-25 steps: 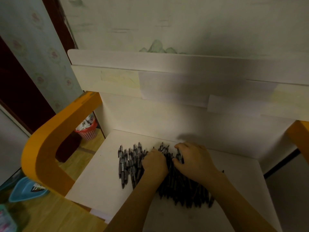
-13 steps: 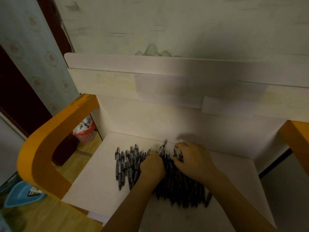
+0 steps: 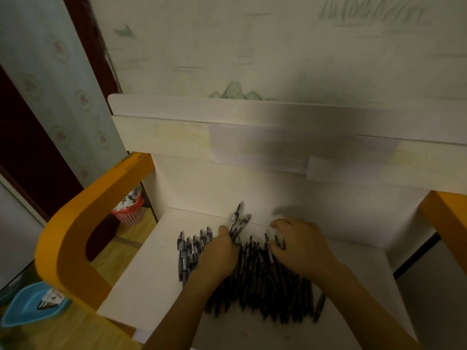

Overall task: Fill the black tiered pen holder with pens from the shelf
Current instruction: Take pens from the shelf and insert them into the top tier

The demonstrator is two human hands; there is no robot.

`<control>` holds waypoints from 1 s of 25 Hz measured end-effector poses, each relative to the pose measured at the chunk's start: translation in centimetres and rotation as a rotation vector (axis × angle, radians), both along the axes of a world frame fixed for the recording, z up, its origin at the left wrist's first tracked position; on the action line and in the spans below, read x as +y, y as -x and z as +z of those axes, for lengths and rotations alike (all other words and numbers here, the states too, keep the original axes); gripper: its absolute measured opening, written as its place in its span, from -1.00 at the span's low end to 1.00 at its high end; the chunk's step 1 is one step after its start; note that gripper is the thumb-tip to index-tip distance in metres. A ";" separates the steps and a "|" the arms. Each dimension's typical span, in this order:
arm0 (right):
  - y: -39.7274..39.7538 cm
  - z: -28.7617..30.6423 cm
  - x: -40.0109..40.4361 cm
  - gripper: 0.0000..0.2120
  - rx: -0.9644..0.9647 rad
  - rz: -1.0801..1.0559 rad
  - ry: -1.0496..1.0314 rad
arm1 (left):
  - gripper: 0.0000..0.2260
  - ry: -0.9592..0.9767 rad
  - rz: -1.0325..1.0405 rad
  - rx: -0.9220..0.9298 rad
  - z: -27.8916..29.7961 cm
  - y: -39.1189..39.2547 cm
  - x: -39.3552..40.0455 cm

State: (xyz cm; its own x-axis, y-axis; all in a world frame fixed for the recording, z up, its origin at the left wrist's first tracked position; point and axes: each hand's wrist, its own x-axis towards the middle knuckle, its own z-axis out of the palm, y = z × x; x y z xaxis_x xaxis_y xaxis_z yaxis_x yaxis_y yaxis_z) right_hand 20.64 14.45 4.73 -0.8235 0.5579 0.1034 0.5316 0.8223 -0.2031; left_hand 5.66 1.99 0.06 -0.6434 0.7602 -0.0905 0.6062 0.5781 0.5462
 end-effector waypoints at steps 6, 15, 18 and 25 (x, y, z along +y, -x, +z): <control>-1.5 2.9 -0.5 -0.53 0.023 -0.064 -0.067 | -0.90 -0.254 -0.038 -0.126 4.0 1.1 -2.1; -8.3 10.8 -2.9 -0.54 0.117 -0.280 -0.289 | -0.96 -0.543 -0.261 -0.233 11.9 -1.4 -0.4; -13.4 13.2 -3.3 -0.53 0.104 -0.408 -0.379 | -0.90 -0.635 -0.403 -0.230 14.5 -5.3 2.0; -27.8 15.9 -4.6 -0.56 0.151 -0.703 -0.469 | -0.96 -0.706 -0.718 -0.338 18.7 -19.9 6.5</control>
State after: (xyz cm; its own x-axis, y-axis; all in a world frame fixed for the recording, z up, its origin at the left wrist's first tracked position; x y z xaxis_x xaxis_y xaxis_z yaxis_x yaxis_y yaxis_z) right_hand 48.49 9.90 20.66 -0.2612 0.8058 0.5314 0.9438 0.3287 -0.0344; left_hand 25.60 8.45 18.71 -0.0473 0.9018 0.4296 0.4334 -0.3689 0.8222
